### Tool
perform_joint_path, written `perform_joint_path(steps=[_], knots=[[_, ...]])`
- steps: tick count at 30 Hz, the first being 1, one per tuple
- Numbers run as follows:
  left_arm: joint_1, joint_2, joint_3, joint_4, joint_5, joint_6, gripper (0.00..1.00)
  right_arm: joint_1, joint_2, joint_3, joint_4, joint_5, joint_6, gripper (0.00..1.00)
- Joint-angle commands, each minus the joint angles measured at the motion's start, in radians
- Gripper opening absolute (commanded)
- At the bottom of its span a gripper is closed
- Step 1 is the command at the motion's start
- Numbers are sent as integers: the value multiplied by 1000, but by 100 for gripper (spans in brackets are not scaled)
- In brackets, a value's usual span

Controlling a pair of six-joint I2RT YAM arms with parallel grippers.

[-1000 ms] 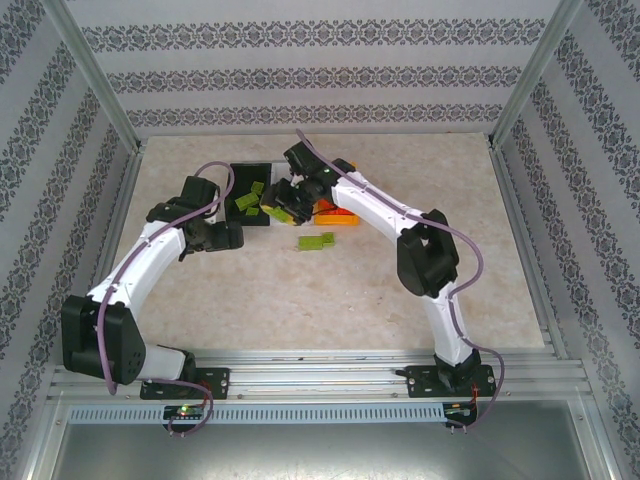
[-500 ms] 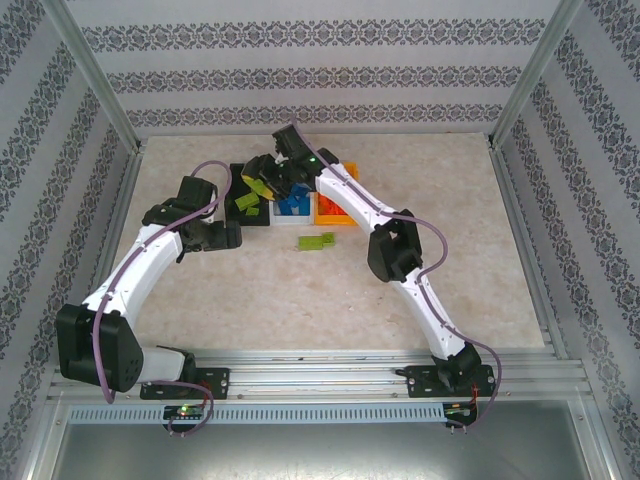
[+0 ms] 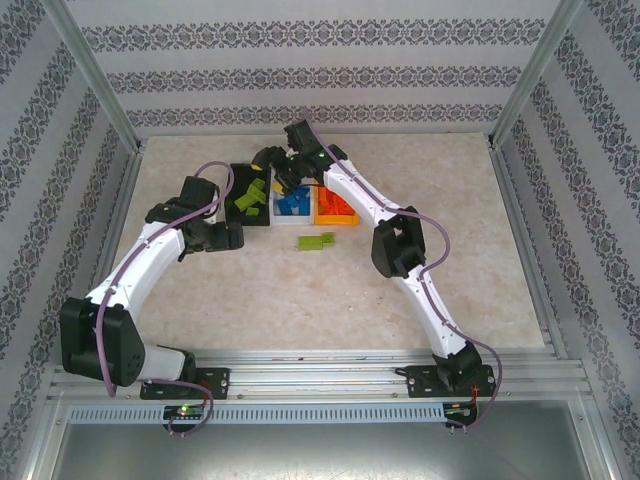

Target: Sort the legos into containers by color

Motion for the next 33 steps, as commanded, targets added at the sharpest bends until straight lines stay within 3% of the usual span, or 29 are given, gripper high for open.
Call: perform_joint_path(steps=[1, 16, 21, 27, 33], knots=[[-6, 4, 4, -11, 13, 8, 89, 11, 5, 8, 4, -5, 2, 77], [-7, -16, 11, -8, 72, -2, 89, 14, -165, -145, 18, -4, -75, 78], [-7, -28, 14, 0, 104, 2, 90, 5, -321, -352, 19, 30, -139, 78], [-9, -7, 14, 31, 219, 9, 90, -18, -525, -624, -23, 118, -224, 78], [-7, 32, 24, 48, 282, -8, 91, -39, -662, -764, -253, 261, -333, 78]])
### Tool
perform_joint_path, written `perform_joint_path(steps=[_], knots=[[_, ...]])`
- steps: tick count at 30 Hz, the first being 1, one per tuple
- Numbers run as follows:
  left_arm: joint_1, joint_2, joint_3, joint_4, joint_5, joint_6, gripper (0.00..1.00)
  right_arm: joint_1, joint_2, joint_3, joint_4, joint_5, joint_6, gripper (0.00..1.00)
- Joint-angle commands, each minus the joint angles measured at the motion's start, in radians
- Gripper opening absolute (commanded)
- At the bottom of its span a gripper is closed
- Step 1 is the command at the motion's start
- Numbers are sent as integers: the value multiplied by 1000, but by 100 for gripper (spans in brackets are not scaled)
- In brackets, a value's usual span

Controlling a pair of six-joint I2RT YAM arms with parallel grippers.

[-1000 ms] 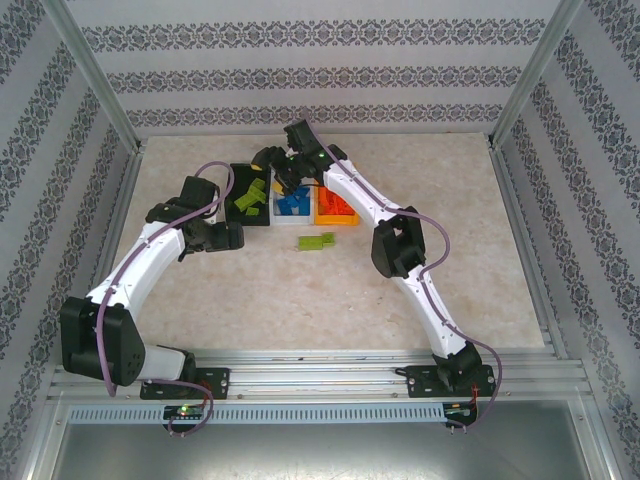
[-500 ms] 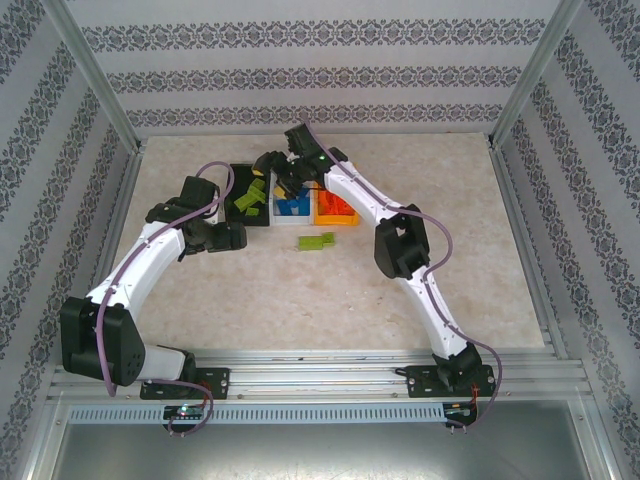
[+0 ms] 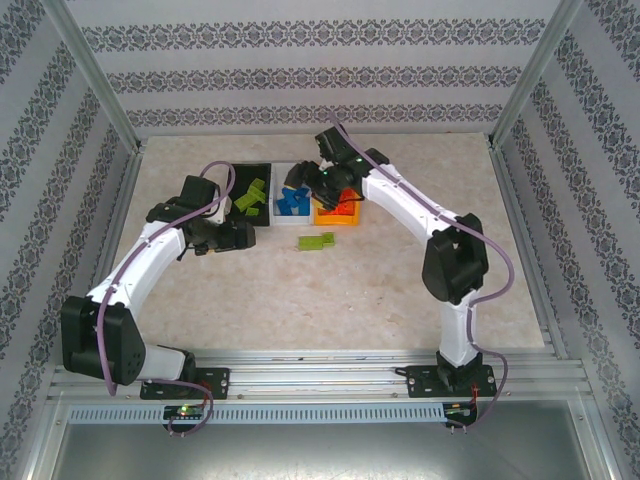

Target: Sort the legos into containers by color

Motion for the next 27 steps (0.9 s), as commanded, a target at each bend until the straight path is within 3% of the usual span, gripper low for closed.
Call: perform_joint_path(steps=[1, 8, 14, 27], knots=[[-8, 27, 27, 26, 59, -9, 91, -10, -73, -69, -172, 125, -105, 78], [-8, 52, 28, 46, 81, -27, 94, 37, -97, -171, -252, 178, -166, 79], [-7, 74, 39, 46, 90, -29, 95, 76, 21, -91, -329, 199, -222, 80], [-8, 78, 45, 26, 78, -15, 97, 60, 173, 16, -407, 247, -265, 82]])
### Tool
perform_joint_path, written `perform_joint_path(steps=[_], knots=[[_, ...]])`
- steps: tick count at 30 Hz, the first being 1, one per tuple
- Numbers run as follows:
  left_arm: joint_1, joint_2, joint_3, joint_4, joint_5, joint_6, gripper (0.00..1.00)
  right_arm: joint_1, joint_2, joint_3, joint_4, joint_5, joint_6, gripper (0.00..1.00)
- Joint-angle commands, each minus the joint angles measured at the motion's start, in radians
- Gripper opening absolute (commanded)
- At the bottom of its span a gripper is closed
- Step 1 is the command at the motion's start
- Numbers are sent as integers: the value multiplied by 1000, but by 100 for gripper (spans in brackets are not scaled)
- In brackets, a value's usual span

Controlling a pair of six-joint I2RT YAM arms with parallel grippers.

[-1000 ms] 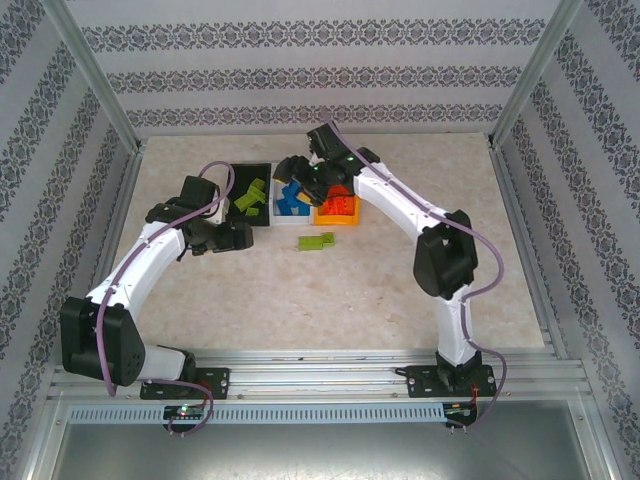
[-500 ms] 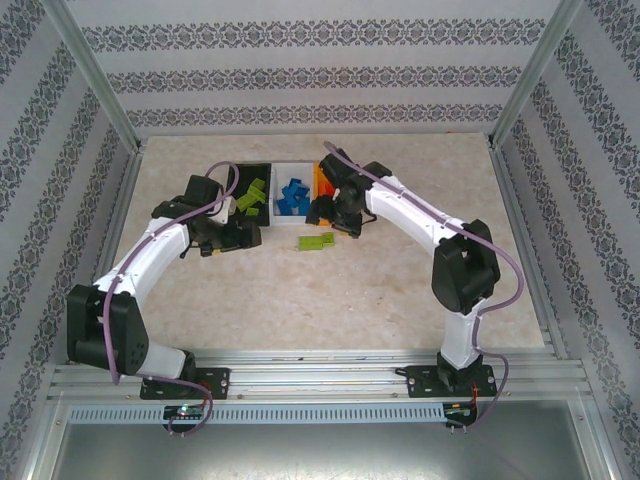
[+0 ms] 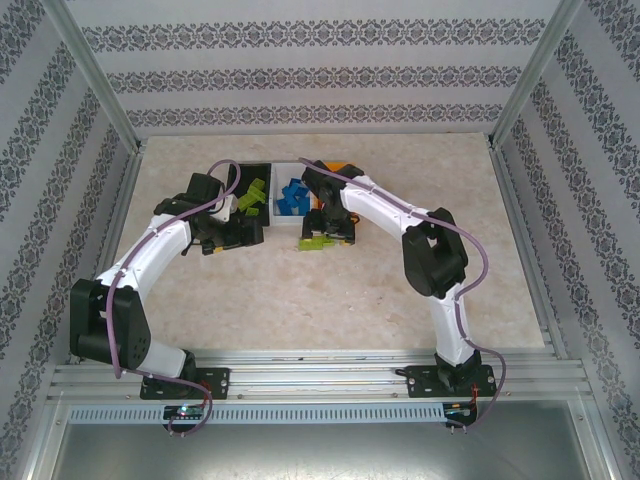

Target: Sort the legos into containers by color

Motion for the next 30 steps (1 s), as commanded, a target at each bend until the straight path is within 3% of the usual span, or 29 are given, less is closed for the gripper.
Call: perform_joint_path(steps=[1, 14, 30], knots=[[-8, 3, 26, -1, 2, 5, 97, -18, 31, 21, -43, 34, -15, 82], [-8, 1, 23, -2, 1, 4, 98, -72, 86, 77, -30, 40, 12, 63], [-9, -14, 11, 1, 2, 0, 99, -68, 212, 211, -98, 17, -12, 62]])
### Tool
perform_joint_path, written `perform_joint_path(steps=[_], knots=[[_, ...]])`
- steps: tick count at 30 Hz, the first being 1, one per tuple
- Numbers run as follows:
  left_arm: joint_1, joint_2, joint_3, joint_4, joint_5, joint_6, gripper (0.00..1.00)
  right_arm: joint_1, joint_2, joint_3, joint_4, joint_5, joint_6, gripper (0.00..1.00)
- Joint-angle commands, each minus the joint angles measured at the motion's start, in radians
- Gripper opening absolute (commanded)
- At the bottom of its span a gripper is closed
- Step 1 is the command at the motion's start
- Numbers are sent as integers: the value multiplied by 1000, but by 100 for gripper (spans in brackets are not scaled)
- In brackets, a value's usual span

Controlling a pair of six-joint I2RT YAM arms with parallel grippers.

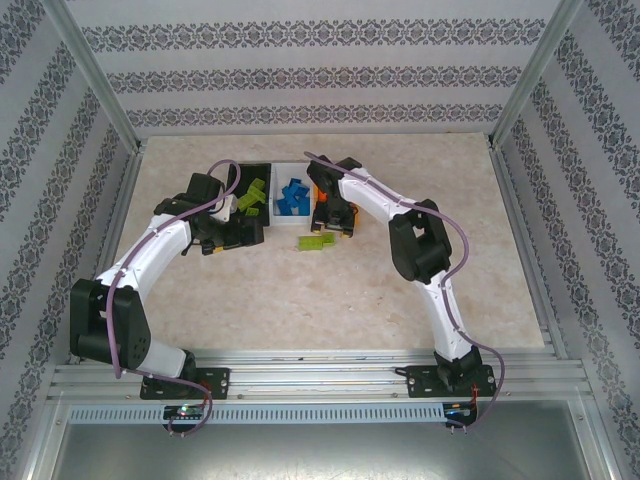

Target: Sort the legos into containers by color

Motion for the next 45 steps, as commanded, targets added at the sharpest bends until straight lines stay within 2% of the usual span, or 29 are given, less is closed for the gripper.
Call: perform_joint_path(steps=[1, 5, 10, 19, 29, 34, 38, 45], knots=[[-7, -16, 11, 2, 1, -1, 99, 4, 20, 28, -59, -1, -17, 62], [-9, -19, 7, 3, 1, -4, 99, 6, 2, -1, -66, 12, -22, 60], [-8, -26, 2, 9, 8, -7, 99, 6, -59, -98, -31, 27, -11, 49], [-8, -37, -10, 14, 18, -15, 99, 11, -118, -207, 16, 26, 6, 50], [-7, -59, -26, 15, 12, -18, 100, 3, -103, -188, 16, 40, -33, 52], [-9, -74, -30, 9, 4, -17, 100, 3, -81, -170, 9, 39, -46, 47], [-7, -85, -37, 5, -4, -13, 100, 6, -99, -176, 20, 49, -47, 35], [-8, -84, -33, 5, -4, -15, 100, 14, -159, -156, 20, 19, -18, 35]])
